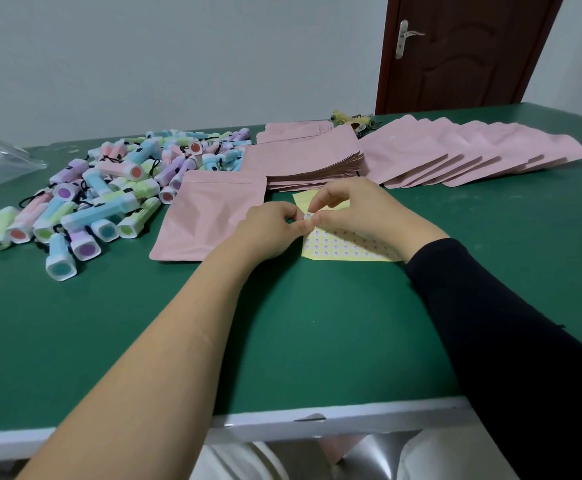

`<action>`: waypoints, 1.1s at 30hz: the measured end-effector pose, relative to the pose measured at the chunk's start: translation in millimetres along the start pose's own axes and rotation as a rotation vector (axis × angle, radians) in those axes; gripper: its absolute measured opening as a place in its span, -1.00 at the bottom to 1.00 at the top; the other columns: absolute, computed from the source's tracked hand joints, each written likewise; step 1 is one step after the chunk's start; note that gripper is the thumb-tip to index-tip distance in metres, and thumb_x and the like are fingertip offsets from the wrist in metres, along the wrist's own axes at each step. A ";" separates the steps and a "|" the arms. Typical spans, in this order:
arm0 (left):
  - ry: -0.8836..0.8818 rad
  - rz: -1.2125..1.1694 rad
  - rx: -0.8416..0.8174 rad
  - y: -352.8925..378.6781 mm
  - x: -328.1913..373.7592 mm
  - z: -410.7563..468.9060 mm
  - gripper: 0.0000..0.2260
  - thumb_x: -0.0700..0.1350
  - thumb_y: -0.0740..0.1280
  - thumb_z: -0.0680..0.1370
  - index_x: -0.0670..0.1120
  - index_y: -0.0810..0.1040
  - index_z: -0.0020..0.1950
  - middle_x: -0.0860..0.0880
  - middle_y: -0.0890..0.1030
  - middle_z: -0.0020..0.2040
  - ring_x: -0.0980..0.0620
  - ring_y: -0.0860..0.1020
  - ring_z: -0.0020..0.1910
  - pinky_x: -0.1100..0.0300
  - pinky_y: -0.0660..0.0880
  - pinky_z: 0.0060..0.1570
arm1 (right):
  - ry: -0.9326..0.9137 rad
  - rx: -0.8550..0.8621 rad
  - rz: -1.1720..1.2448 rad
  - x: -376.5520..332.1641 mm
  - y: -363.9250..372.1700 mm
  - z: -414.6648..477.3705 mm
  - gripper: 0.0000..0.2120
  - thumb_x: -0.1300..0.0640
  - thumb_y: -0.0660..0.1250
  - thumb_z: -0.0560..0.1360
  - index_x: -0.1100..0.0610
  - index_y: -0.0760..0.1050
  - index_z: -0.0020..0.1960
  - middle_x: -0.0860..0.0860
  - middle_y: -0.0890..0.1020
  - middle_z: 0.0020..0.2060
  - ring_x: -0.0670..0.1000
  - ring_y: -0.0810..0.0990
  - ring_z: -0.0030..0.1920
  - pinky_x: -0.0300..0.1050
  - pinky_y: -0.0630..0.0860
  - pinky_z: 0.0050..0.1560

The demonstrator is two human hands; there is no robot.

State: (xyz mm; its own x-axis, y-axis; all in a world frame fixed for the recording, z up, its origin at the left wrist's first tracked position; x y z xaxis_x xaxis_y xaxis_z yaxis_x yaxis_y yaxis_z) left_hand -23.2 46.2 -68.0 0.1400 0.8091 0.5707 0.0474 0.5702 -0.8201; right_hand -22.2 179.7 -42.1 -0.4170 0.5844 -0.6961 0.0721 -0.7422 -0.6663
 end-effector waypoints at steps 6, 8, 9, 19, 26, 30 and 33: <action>-0.015 0.034 -0.003 0.5 -0.9 0.3 -0.73 0.11 0.30 0.60 0.06 0.44 -0.26 0.05 0.44 -0.28 0.00 0.41 -0.19 0.16 0.30 -0.15 | -0.014 0.035 -0.011 -2.4 2.7 2.2 -0.93 0.11 0.43 0.44 -0.05 0.60 -0.17 -0.24 0.60 -0.15 -0.21 0.51 0.02 -0.22 0.38 -0.01; -0.017 0.032 -0.001 0.8 -0.7 0.2 -0.74 0.11 0.30 0.59 0.07 0.45 -0.26 0.06 0.44 -0.27 -0.01 0.42 -0.16 0.15 0.31 -0.14 | -0.004 0.026 -0.034 -1.4 5.1 3.2 -0.95 0.10 0.40 0.47 -0.03 0.59 -0.14 -0.20 0.60 -0.07 -0.14 0.52 0.05 -0.13 0.44 0.07; -0.015 0.031 0.000 0.5 -0.3 -0.1 -0.75 0.12 0.31 0.59 0.08 0.44 -0.25 0.06 0.45 -0.25 -0.01 0.42 -0.13 0.15 0.32 -0.13 | 0.008 0.028 -0.044 -0.1 5.9 3.7 -0.96 0.09 0.38 0.49 -0.03 0.58 -0.13 -0.16 0.60 -0.01 -0.10 0.53 0.06 -0.09 0.46 0.09; 0.002 -0.078 0.013 -5.7 3.5 -4.3 -0.75 0.13 0.46 0.47 0.11 0.54 0.07 0.01 0.54 0.17 0.02 0.47 0.15 0.17 0.40 0.03 | 0.073 0.291 0.308 2.7 -20.5 4.1 -0.95 0.17 0.30 0.58 0.06 0.52 -0.04 -0.10 0.58 -0.17 -0.19 0.58 -0.30 -0.37 0.50 -0.31; -0.338 0.255 0.236 -42.1 -33.9 -10.6 -0.37 0.13 0.41 0.49 -0.12 0.29 0.44 -0.16 0.38 0.40 -0.18 0.28 0.42 -0.11 0.34 0.32 | 0.166 0.132 0.310 14.2 1.0 4.7 -0.90 0.19 0.26 0.60 0.06 0.48 -0.08 0.02 0.65 -0.08 -0.10 0.69 -0.27 -0.28 0.58 -0.28; -0.338 0.134 0.325 -48.0 -35.2 -12.3 -0.55 -0.12 0.31 0.52 -0.24 0.26 0.33 -0.22 0.44 0.28 -0.24 0.47 0.23 -0.11 0.46 0.16 | 0.193 0.085 0.301 17.7 6.7 4.4 -0.90 0.19 0.26 0.61 0.07 0.49 -0.08 0.02 0.66 -0.10 -0.09 0.71 -0.26 -0.34 0.52 -0.35; -0.330 0.141 0.384 -60.8 -34.7 -15.0 -0.74 -0.14 0.21 0.56 -0.22 0.31 0.20 -0.23 0.53 0.12 -0.19 0.53 -0.09 0.07 0.42 -0.16 | 0.193 0.096 0.339 16.2 5.2 4.9 -0.89 0.19 0.26 0.61 0.08 0.49 -0.09 0.01 0.65 -0.11 -0.11 0.69 -0.30 -0.37 0.50 -0.38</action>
State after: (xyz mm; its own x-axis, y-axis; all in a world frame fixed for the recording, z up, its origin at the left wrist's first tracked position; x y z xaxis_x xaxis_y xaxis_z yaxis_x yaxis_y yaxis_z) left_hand -16.1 -18.6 -38.6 -0.2029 0.8484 0.4889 -0.3237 0.4131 -0.8512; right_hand -33.0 183.7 -55.6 -0.2060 0.3450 -0.9157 0.0873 -0.9256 -0.3683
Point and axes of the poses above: each hand's wrist, its own z-axis towards the middle knuckle, its own y-axis out of the palm, x = y × z, the point moved 8 cm from there along z, towards the middle knuckle
